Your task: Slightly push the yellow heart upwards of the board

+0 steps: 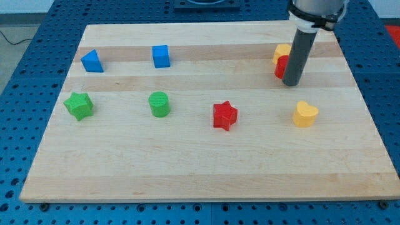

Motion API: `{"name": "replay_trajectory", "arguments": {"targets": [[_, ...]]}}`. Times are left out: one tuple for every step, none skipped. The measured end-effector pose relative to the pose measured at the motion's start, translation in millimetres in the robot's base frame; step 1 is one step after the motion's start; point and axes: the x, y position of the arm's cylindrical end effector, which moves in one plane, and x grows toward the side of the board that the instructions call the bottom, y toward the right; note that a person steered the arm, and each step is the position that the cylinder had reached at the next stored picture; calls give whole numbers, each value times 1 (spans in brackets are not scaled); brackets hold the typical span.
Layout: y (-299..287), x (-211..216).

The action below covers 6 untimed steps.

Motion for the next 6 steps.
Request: {"name": "replay_trajectory", "arguments": {"targets": [[-1,-7],[21,19],[89,32],[142,56],[137,97],[94,126]]}}
